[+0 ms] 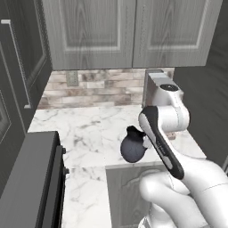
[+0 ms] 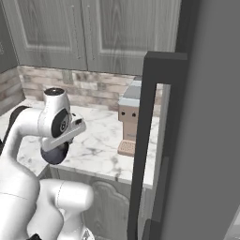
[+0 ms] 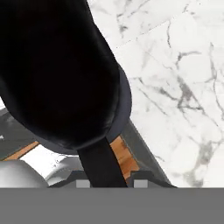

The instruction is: Move the onion and banana from the second highest shelf to the top shelf to make space. Then, place the pitcher from the counter on the cleared second highest shelf.

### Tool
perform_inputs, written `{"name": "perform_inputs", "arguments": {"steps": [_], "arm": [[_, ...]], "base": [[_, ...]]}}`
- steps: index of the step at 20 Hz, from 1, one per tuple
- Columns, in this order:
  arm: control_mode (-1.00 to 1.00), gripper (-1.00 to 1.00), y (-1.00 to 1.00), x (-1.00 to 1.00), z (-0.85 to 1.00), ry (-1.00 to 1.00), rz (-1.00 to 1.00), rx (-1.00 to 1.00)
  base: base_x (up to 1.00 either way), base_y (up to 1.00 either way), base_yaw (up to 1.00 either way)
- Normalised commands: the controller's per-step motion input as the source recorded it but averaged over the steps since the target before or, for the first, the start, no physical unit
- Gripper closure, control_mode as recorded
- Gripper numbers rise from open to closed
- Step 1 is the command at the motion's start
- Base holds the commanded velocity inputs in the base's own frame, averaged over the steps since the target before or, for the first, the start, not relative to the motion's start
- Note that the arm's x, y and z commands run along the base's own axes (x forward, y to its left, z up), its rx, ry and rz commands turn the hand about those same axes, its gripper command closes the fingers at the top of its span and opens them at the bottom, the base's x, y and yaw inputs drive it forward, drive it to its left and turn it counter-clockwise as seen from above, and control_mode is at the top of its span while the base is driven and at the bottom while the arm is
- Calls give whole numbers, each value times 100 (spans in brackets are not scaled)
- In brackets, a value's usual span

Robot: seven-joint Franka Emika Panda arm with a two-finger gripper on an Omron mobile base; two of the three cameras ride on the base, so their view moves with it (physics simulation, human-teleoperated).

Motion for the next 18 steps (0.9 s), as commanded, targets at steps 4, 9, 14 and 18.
{"name": "perform_inputs", "arguments": {"steps": [4,9,14,18], "arm": [[-100,100,-6,-29,58,-5,-62,0],[-100,100,0,-25,42,-19,-62,0],[-100,100,0,-28,21,-27,-60,0],[-100,100,0,-57,1,-19,-57,0]], "base": [[0,0,0],[0,0,0],[0,0,0],[0,0,0]]}}
